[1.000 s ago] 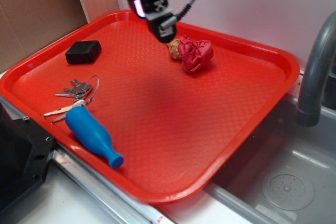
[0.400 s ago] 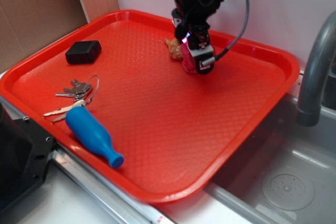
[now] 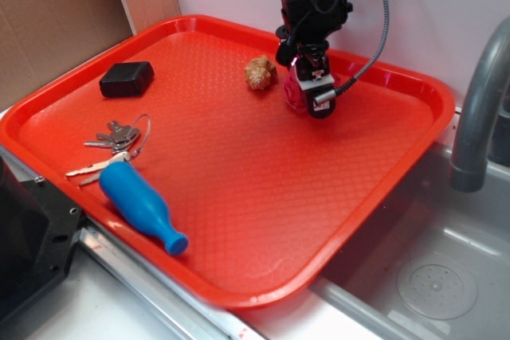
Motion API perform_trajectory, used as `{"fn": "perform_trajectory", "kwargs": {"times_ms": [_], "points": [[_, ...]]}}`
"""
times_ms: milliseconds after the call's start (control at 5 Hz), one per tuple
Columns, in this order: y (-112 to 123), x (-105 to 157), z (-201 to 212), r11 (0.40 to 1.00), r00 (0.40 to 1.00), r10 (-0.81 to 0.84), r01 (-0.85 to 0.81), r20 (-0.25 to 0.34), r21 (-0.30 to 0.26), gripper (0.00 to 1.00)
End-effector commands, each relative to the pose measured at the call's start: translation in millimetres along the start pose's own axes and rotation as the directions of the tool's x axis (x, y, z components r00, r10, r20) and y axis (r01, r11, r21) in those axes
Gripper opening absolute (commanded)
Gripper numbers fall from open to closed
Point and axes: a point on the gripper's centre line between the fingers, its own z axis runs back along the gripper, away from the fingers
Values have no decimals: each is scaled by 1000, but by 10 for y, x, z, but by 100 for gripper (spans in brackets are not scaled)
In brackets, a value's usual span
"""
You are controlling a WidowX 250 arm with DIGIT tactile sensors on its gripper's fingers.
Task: Grab the red paper.
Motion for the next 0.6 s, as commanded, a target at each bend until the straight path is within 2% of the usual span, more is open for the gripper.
{"fn": "perform_trajectory", "kwargs": {"times_ms": [0,200,400], "points": [[-164,-375,793,992,992,119,-120,38,33,0],[-258,-666,1283,981,978,186,-190,96,35,0],[-355,-800,1550,972,969,234,-235,77,3,0]]}}
